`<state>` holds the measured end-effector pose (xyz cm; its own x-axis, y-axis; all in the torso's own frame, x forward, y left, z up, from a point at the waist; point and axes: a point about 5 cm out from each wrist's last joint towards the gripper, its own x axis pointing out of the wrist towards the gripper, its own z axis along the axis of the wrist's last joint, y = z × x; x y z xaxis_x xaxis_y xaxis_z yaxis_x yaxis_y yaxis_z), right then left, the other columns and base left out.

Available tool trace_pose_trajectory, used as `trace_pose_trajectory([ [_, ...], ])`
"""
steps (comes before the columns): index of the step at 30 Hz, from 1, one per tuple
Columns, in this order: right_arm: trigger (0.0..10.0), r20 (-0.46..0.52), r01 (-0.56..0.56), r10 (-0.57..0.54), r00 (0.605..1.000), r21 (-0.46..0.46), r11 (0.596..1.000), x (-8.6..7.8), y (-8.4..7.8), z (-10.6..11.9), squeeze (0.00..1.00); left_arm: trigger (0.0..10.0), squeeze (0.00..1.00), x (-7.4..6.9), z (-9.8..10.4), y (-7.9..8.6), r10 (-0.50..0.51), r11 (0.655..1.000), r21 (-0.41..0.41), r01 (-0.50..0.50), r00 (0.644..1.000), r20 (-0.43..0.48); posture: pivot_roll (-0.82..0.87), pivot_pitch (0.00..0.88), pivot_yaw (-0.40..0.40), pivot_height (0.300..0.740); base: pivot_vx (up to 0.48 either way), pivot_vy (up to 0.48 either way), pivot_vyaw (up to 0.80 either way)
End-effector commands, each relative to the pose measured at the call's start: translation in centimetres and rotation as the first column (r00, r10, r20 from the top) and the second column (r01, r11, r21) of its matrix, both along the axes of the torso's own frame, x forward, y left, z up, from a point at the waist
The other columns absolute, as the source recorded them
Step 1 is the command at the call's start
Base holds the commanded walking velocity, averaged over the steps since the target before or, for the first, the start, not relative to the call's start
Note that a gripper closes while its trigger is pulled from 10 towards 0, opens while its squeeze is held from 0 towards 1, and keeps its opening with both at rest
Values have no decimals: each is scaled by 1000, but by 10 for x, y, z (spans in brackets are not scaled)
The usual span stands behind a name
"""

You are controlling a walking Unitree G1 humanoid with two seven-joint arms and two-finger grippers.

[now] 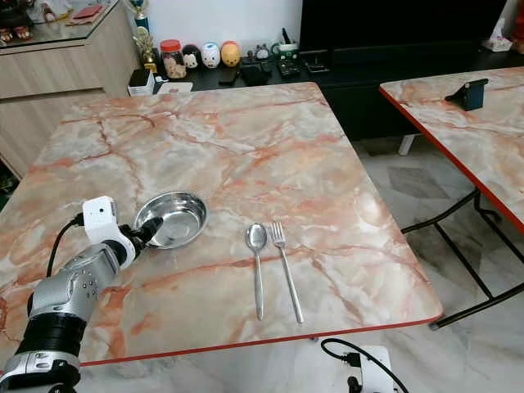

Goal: Setting the table

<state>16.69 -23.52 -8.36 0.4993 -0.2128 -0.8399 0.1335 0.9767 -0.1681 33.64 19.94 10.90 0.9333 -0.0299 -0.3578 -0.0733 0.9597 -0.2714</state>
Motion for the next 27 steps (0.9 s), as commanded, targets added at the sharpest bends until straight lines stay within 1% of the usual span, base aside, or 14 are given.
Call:
trace_pose_trajectory([
  [1, 10000, -10, 0, 0, 1000, 11, 1000, -2, 2, -1, 0, 0, 0, 3, 4, -1, -9, 1000, 12, 9, 1000, -1, -39, 0, 49, 740, 0, 0, 0],
  [11, 10000, -12, -1, 1, 1000, 14, 1000, -1, 2, -1, 0, 0, 0, 2, 2, -1, -13, 1000, 17, 14, 1000, -11, -39, 0, 49, 740, 0, 0, 0],
  [27, 10000, -13, -3, 3, 1000, 14, 1000, -1, 2, -1, 0, 0, 0, 0, 3, 0, 5, 1000, 11, -5, 1000, -3, -30, 0, 39, 740, 0, 0, 0],
])
